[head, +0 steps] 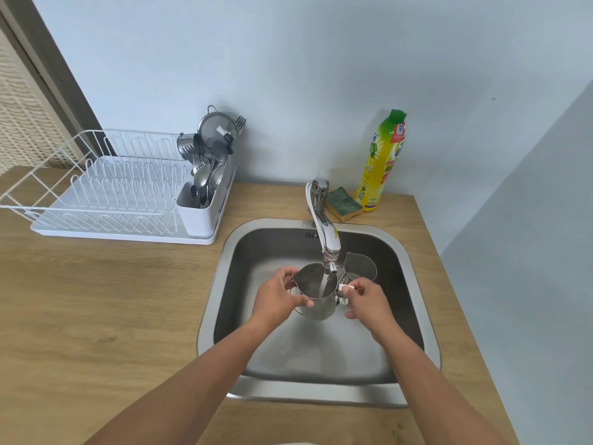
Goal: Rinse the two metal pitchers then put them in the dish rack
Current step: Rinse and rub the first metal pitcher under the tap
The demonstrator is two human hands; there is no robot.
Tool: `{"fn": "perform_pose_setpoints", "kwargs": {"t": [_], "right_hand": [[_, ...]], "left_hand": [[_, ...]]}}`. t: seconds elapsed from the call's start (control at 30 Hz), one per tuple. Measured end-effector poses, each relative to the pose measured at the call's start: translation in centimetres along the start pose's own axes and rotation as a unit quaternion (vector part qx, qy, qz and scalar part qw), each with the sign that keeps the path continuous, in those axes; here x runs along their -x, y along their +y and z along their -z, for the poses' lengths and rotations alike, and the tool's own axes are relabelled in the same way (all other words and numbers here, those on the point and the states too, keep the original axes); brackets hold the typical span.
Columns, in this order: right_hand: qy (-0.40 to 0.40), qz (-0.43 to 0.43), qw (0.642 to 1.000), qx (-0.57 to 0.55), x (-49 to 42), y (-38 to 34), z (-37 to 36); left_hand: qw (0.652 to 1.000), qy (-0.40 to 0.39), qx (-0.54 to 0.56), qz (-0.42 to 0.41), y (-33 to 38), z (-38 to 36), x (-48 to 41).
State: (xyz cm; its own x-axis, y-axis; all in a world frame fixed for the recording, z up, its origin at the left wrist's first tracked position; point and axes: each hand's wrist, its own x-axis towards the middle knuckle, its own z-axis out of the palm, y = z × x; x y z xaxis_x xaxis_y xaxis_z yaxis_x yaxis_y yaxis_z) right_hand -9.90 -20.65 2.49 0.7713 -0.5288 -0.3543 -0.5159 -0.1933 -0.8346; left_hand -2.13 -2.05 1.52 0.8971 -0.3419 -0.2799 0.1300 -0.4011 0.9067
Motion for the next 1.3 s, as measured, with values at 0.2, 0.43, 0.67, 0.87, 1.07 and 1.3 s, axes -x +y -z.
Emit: {"fn": "perform_pose_setpoints", "kwargs": {"t": [0.2, 0.43, 0.67, 0.87, 1.07, 1.3], "right_hand": [[0.001, -0.009, 1.0, 0.009, -0.3, -0.2, 0.5], [-0.007, -0.025, 1.0, -0.006, -0.3, 0.2, 0.3], [-0.017, -0.047, 0.999, -0.015, 0.0, 0.8, -0.2], [-0.027, -0.041, 0.999, 0.019, 0.8, 0.6, -0.8], [-0.07, -0.056, 0.992, 0.088, 1.1, -0.3, -0.4], [-0.082, -0.063, 0.981, 0.165, 1.1, -0.6, -0.3]], "left_hand": [[1.0, -0.009, -0.017, 0.002, 0.1, 0.1, -0.2], [0.999, -0.014, -0.031, 0.005, 0.1, 0.2, -0.2], [0.999, -0.017, -0.046, 0.009, -0.4, 0.4, -0.5], [0.999, -0.031, -0.027, 0.028, -0.8, 0.9, -1.2], [0.994, -0.036, 0.036, 0.094, -0.7, 0.8, -1.5], [0.985, -0.054, 0.062, 0.15, -0.9, 0.5, -1.5]]}}
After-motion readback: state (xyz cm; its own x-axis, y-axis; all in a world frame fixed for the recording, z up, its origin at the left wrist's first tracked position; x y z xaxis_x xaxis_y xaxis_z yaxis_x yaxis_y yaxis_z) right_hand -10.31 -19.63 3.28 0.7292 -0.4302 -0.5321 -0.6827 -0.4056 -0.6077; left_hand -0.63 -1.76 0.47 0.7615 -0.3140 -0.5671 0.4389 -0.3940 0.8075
